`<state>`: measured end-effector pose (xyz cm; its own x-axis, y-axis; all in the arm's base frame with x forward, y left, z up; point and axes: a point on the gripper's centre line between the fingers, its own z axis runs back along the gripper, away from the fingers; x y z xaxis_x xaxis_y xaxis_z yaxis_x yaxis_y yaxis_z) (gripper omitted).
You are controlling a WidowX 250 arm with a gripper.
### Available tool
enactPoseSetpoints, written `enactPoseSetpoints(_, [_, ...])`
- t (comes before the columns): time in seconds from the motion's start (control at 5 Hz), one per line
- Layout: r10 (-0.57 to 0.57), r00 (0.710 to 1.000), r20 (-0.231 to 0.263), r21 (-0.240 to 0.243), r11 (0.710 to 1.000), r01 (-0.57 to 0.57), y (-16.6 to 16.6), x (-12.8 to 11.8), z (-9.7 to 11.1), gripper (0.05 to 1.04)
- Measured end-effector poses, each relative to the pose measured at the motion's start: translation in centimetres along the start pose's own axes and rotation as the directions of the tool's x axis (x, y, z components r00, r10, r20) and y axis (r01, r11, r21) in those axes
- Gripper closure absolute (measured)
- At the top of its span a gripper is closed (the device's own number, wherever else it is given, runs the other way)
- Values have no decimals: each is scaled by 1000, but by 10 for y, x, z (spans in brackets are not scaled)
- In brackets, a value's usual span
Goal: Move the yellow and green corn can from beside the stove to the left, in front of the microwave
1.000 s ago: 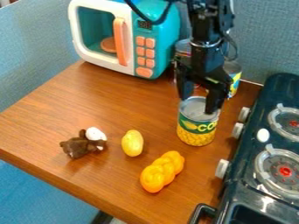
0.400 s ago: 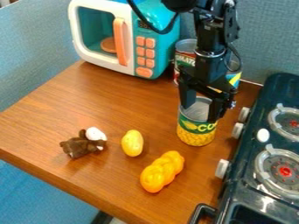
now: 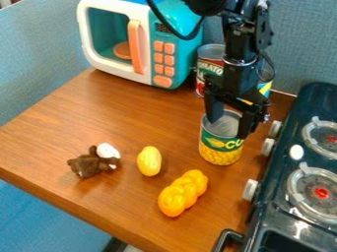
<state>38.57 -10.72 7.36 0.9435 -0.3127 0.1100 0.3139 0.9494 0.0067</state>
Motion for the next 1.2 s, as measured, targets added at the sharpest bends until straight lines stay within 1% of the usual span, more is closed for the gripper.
enactPoseSetpoints(0.2, [6,1000,-7,12,1000,-6,3,-1,0,82])
enactPoseSetpoints(0.4, [10,1000,-16,53,999,-9,13,-2,2,82])
enactPoseSetpoints(0.6, [42,999,-26,96,995,-39,33,-6,2,82])
enactPoseSetpoints(0.8, [79,996,-37,105,992,-74,55,-10,3,82])
enactPoseSetpoints(1.0, [104,993,-58,109,989,-97,75,-14,1,82])
enactPoseSetpoints(1.2, [126,990,-65,121,986,-118,91,-18,1,82])
